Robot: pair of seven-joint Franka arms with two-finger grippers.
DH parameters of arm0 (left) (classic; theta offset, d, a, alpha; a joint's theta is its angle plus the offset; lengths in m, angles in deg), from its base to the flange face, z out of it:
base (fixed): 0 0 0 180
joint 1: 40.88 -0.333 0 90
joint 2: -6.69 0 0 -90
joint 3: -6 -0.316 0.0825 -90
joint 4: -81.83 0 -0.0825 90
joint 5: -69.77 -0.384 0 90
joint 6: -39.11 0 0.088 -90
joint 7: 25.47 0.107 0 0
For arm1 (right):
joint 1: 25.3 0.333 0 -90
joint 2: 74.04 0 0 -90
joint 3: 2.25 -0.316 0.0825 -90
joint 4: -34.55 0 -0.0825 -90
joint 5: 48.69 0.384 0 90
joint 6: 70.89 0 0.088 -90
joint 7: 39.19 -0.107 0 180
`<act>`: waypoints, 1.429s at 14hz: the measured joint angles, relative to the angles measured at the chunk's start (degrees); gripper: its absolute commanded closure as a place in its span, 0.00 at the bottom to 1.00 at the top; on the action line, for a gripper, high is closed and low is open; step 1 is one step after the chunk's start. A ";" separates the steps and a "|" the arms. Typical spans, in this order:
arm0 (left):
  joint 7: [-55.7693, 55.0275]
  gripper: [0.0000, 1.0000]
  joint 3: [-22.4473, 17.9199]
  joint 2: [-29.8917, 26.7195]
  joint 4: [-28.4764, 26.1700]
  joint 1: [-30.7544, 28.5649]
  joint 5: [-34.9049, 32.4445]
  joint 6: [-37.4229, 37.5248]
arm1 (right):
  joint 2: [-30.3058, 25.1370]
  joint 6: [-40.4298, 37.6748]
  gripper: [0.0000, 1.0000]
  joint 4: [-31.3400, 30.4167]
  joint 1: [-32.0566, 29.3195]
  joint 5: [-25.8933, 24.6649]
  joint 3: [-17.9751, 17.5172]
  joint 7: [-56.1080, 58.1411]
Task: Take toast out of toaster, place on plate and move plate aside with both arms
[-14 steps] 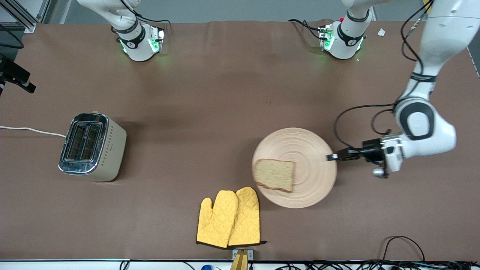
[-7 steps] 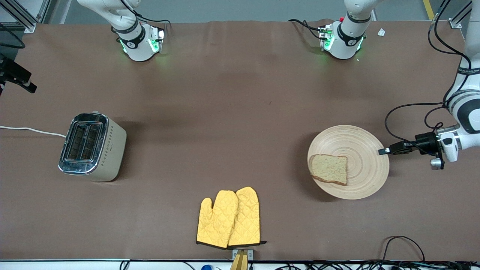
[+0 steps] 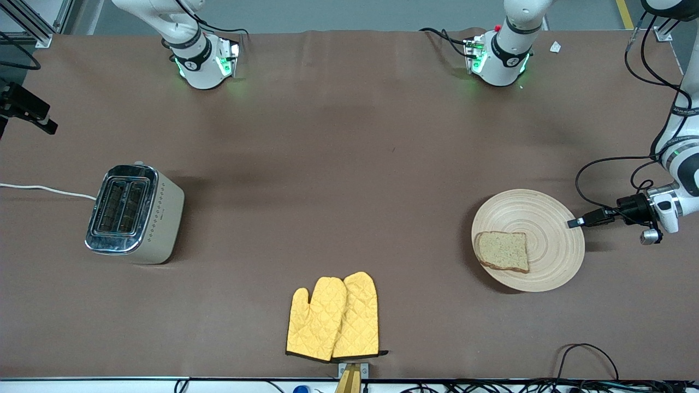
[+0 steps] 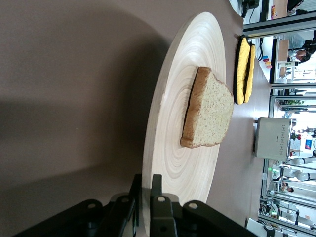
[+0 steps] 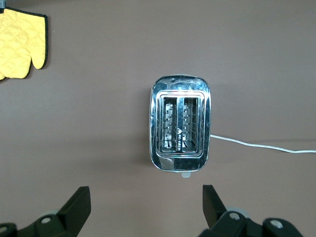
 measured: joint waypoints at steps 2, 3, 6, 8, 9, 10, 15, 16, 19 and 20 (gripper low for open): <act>-0.02 0.26 0.09 0.98 0.20 0.06 -0.01 0.08 | -0.01 0.00 0.00 0.00 0.10 0.00 -0.05 0.00; -0.04 0.00 0.16 1.42 0.27 0.07 0.00 0.19 | -0.02 0.03 0.00 0.00 0.12 0.00 -0.05 0.00; -0.33 0.00 0.34 1.64 0.87 0.08 0.00 0.62 | -0.03 0.16 0.00 0.00 0.13 0.00 -0.05 0.00; -1.59 0.00 0.53 1.32 2.66 0.06 -1.88 0.68 | -0.03 0.22 0.00 0.00 0.13 0.00 -0.05 0.00; -2.79 0.00 0.93 0.71 4.06 0.02 -3.90 0.82 | -0.03 0.34 0.00 0.00 0.13 0.00 -0.06 0.00; -4.71 0.00 1.55 -0.54 5.55 0.00 -6.22 1.04 | -0.03 0.54 0.00 -0.01 0.13 0.00 -0.05 0.00; -23.98 0.00 10.93 -15.46 10.11 0.16 -22.30 4.50 | -0.01 0.97 0.00 -0.03 0.17 0.00 -0.06 -0.01; -28.93 0.00 13.66 -18.50 11.34 0.25 -26.82 6.54 | 0.00 0.99 0.00 -0.04 0.17 0.00 -0.06 -0.01; -42.38 0.00 21.72 -24.87 15.10 0.48 -36.40 14.14 | 0.00 1.26 0.00 -0.04 0.17 0.00 -0.06 -0.01; -44.94 0.00 23.72 -26.17 15.87 0.55 -38.61 15.88 | 0.00 1.29 0.00 -0.04 0.17 0.00 -0.06 -0.01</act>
